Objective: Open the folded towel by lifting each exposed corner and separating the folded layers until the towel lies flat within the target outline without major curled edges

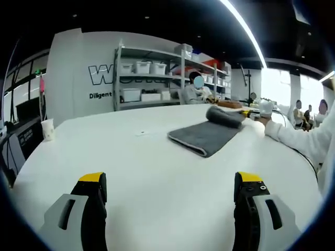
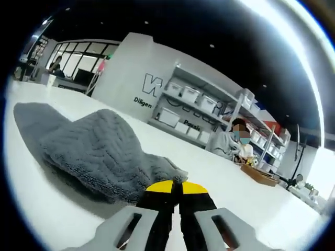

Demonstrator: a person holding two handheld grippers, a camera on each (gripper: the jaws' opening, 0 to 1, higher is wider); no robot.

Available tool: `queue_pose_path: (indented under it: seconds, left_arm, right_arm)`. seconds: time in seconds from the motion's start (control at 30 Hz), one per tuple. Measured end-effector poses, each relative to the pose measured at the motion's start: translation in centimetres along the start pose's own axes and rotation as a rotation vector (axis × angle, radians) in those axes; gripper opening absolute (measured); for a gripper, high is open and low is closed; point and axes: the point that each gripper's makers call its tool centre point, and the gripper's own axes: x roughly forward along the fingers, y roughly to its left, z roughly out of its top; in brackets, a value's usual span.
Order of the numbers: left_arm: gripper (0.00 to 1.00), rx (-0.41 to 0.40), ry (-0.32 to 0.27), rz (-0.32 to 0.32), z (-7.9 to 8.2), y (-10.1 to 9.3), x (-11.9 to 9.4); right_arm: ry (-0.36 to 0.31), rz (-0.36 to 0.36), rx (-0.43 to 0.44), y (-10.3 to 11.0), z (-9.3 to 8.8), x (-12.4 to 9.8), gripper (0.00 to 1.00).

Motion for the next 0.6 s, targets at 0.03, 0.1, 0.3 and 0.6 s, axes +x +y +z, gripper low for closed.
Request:
queue_pose_path:
  seconds: [0.03,0.1,0.3,0.6]
  left_arm:
    - [1.0,0.001,0.0,0.0,0.0,-0.1,0.0]
    - [1.0,0.002,0.001,0.0,0.0,-0.1,0.0]
    - [1.0,0.003,0.003,-0.001,-0.1,-0.2,0.0]
    - [1.0,0.004,0.008,0.001,-0.2,-0.2,0.0]
  right_arm:
    - [0.002,-0.002,0.01,-0.2,-0.1,0.0,0.0]
    - [0.007,-0.005,0.02,-0.5,-0.4,0.0,0.0]
    - [0.019,-0.012,0.023,-1.1,-1.0,-0.2,0.0]
    - [0.032,-0.013,-0.004,-1.9,-1.6,-0.4,0.0]
